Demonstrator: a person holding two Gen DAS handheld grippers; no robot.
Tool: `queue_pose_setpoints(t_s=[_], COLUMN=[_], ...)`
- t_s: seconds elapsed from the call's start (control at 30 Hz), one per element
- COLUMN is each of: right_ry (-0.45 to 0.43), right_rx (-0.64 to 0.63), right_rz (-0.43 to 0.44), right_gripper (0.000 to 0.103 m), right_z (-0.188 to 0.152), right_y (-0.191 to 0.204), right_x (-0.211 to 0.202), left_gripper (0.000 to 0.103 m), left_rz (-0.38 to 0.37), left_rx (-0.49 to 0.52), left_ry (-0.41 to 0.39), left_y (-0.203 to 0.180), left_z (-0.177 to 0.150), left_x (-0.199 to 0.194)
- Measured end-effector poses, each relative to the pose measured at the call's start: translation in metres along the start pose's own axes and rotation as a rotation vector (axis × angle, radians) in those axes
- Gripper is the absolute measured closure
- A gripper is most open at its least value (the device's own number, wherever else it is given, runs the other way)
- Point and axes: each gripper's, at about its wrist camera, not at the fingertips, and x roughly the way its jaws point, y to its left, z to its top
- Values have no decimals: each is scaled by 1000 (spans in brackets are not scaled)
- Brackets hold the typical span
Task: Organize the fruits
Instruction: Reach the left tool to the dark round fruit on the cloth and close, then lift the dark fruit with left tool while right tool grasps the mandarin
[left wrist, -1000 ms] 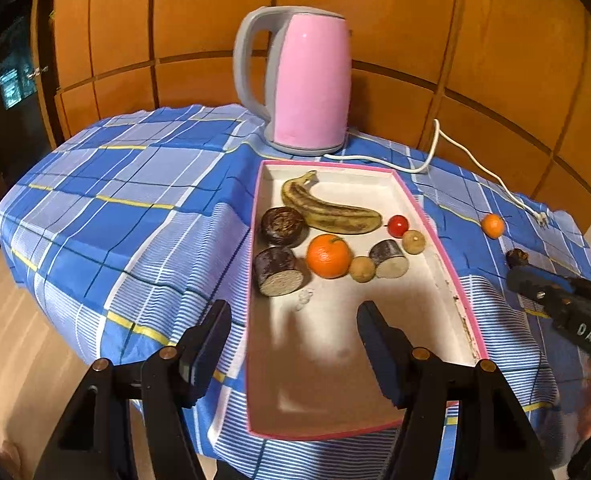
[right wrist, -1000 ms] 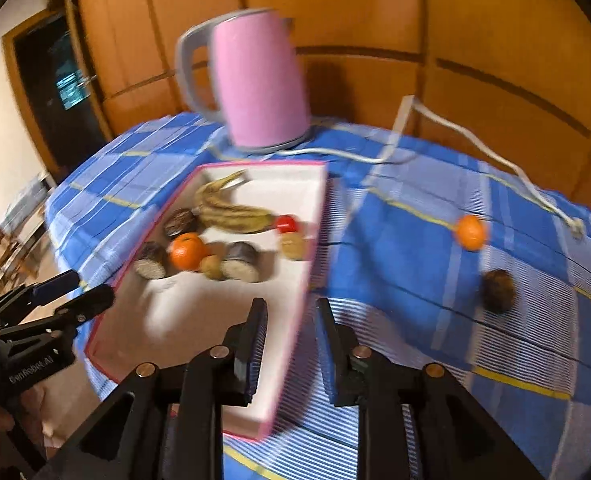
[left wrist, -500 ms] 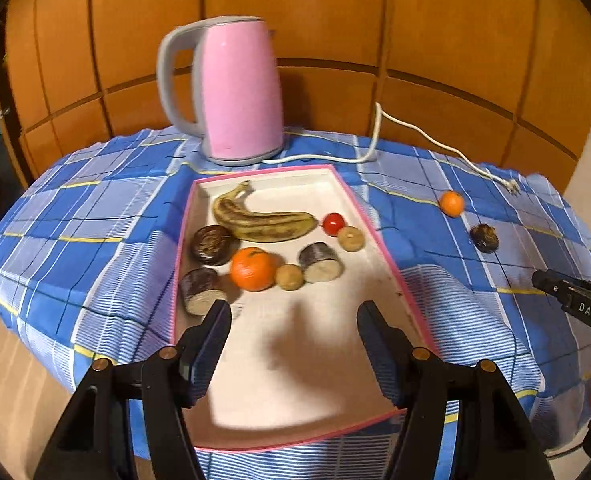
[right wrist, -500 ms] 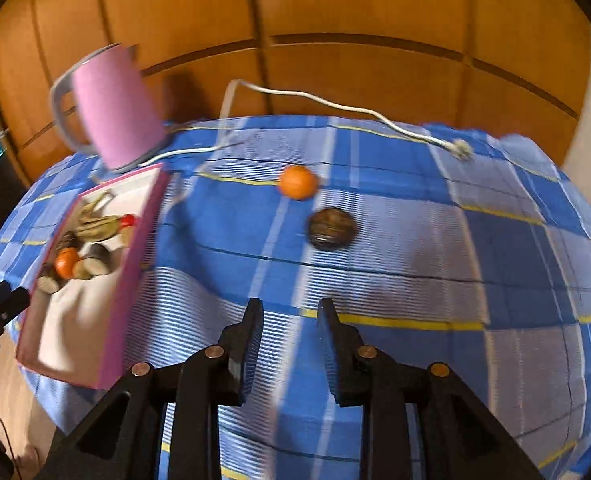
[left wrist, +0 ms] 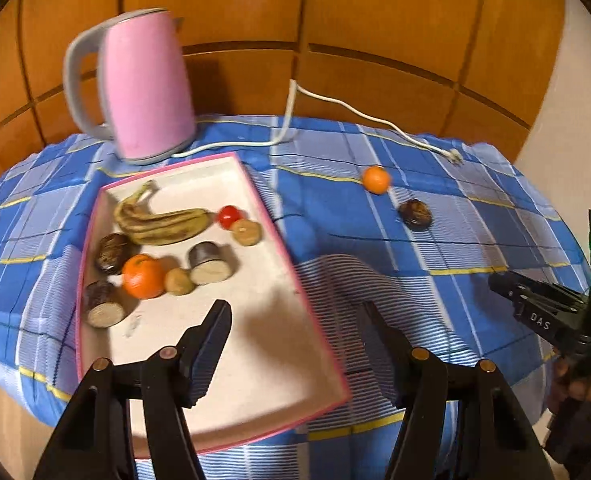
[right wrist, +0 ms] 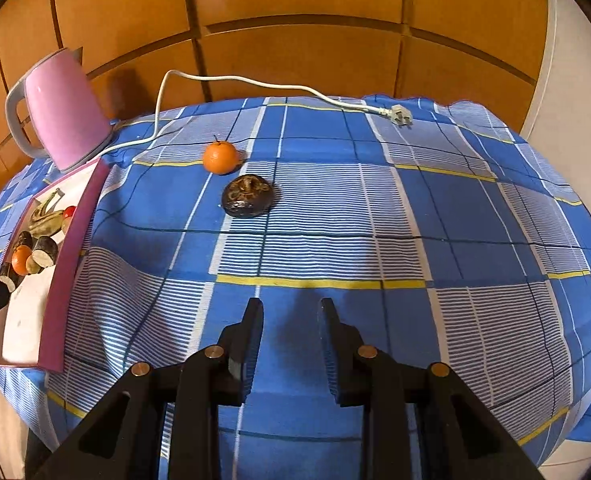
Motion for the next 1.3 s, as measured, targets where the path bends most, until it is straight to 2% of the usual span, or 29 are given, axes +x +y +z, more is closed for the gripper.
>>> queue_pose_setpoints(t_s=[0.33,0.4,0.63,0.97,1.13,1.2,1.3], right_ry=[-6,-7,-6,20,27,23,27], right_rx=[50,62,108,146,149,137,150], right_rz=[4,3,11,18,32,26,32], right_gripper=[74,72,72,71,71,71,71], right_z=[-6,-6,-7,-8,-6,-5,-3], right_y=[-20,-24,-42,-65,-69,-69,-72], right_x=[-2,-3,-2,5,9,9,11], left_gripper=[37,31,31,31,31,51,51], left_rz=[-123,-138,-164,-130,-58,-65,-94], left_rx=[93,117,177,217,222,201,225], left_ry=[22,28,84,139,144,166,138], left_y=[-52,-67,-114,-154,-160,-156,-155], left_z=[32,41,67,92,95,93,87], left_x=[23,34,88,155,183,193,191])
